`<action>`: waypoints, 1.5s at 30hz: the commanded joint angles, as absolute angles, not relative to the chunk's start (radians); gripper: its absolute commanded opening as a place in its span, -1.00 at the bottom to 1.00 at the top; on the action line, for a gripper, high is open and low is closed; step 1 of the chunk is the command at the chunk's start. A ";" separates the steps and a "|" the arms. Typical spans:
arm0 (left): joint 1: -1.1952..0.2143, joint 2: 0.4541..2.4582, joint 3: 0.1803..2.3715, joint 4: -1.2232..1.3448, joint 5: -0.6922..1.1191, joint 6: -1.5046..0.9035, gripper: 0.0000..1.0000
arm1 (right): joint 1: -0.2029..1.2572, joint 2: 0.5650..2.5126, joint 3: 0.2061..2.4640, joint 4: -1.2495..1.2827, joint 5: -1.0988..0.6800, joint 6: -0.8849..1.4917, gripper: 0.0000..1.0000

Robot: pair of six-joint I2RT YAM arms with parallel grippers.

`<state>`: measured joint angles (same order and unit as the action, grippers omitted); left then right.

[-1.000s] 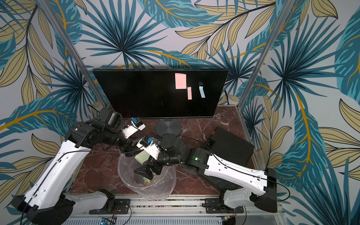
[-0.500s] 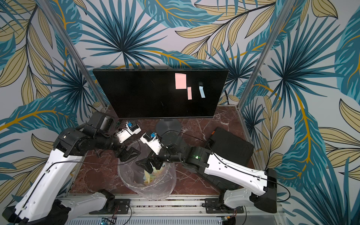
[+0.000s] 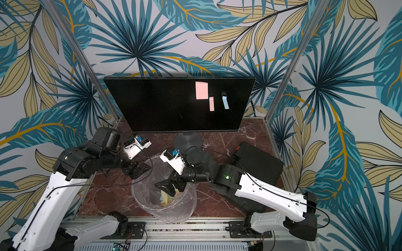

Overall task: Remove the sticky note from the monitor
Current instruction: Place the sticky note in the trash bin, then tear off the sticky note from the monitor.

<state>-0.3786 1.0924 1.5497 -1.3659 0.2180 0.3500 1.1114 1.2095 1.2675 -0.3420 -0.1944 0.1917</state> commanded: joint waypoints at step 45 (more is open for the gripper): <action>-0.359 1.119 1.363 -1.298 0.132 0.297 0.83 | 0.711 1.146 1.426 -0.481 -0.011 0.559 0.96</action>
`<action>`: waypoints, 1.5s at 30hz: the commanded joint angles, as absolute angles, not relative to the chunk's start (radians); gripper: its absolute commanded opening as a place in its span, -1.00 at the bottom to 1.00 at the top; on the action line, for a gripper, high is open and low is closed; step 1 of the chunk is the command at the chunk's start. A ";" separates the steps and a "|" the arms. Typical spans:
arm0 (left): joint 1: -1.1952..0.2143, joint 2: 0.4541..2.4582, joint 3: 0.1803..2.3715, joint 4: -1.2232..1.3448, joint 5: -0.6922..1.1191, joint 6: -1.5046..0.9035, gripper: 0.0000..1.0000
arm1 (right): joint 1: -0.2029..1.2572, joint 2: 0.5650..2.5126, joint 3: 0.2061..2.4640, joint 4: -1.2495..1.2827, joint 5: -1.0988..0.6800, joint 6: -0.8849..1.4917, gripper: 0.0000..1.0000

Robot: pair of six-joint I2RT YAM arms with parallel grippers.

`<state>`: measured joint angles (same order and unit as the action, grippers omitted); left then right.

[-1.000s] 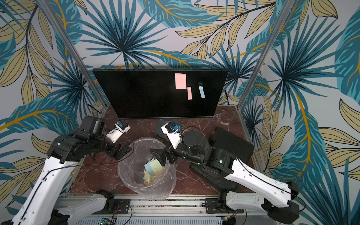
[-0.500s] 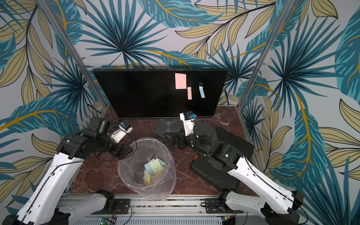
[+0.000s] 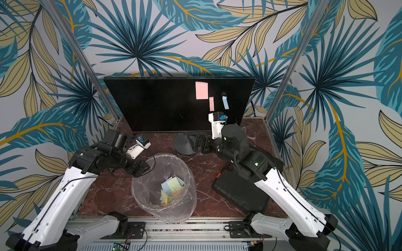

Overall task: Remove the sticky note from the monitor
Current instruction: Tear off the sticky note from the monitor.

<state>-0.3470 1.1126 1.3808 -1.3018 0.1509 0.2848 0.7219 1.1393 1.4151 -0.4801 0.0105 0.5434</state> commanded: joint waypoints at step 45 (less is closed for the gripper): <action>-0.379 1.170 1.410 -1.306 0.142 0.292 0.69 | 0.446 1.471 1.681 -0.051 -0.145 0.887 0.46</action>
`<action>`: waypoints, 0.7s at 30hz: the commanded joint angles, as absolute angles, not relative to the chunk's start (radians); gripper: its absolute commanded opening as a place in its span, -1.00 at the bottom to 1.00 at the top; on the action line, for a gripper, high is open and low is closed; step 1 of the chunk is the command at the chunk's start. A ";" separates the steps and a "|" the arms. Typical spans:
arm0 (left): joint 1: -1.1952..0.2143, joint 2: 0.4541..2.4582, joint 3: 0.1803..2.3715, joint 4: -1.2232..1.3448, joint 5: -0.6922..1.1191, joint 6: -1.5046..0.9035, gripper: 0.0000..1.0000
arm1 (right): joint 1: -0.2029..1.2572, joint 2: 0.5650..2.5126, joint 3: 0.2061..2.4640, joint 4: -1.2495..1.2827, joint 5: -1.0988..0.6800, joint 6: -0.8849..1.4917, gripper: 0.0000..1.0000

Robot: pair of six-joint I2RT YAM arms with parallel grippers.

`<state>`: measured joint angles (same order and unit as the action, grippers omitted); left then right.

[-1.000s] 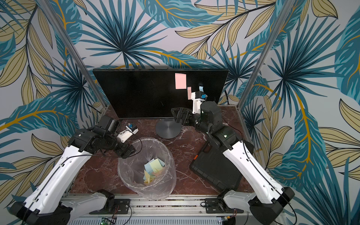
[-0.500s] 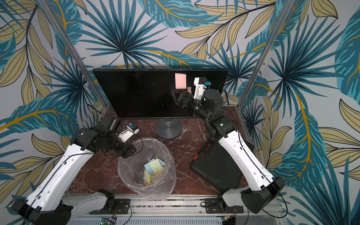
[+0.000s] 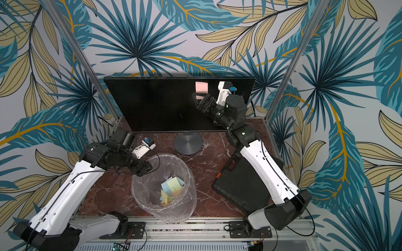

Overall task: Remove the sticky note from the monitor
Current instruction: Tear off the sticky note from the monitor.

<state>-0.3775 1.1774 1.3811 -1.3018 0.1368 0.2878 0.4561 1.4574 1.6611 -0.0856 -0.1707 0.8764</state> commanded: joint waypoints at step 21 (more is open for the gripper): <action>-0.380 1.164 1.408 -1.307 0.140 0.288 0.69 | 0.429 1.481 1.677 0.000 -0.156 0.928 -0.11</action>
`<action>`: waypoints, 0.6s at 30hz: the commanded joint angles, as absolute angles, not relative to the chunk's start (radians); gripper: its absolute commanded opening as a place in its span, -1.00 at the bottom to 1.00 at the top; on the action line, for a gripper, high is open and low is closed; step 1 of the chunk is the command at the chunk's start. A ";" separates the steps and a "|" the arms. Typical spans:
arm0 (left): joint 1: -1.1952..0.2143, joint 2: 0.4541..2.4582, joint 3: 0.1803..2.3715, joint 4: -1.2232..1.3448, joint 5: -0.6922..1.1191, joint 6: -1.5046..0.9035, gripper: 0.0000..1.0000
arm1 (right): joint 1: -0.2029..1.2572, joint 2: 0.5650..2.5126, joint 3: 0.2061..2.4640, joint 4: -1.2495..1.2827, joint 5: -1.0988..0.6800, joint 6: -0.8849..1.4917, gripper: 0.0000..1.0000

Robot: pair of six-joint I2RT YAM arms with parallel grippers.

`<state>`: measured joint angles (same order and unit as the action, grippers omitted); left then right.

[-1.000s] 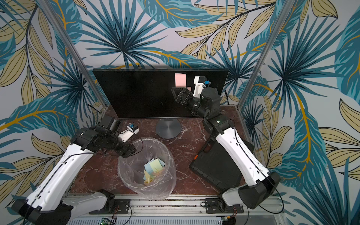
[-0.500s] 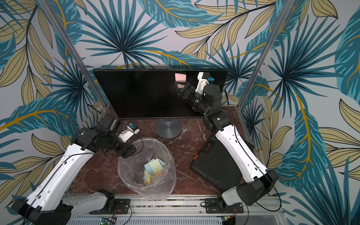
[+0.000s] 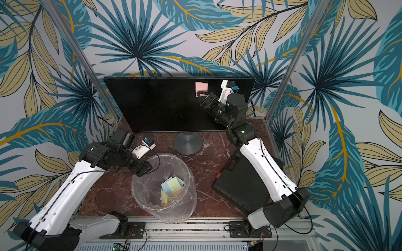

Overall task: Remove the sticky note from the monitor
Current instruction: Tear off the sticky note from the monitor.

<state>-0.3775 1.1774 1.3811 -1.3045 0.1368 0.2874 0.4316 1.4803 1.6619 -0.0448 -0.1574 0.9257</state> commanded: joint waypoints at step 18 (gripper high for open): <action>-0.380 1.164 1.412 -1.310 0.135 0.289 0.69 | 0.429 1.432 1.627 0.018 -0.143 0.948 -1.00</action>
<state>-0.3782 1.1774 1.3815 -1.3056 0.1364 0.2874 0.4316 1.4670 1.6455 -0.0120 -0.1501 0.9508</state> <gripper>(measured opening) 0.842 0.047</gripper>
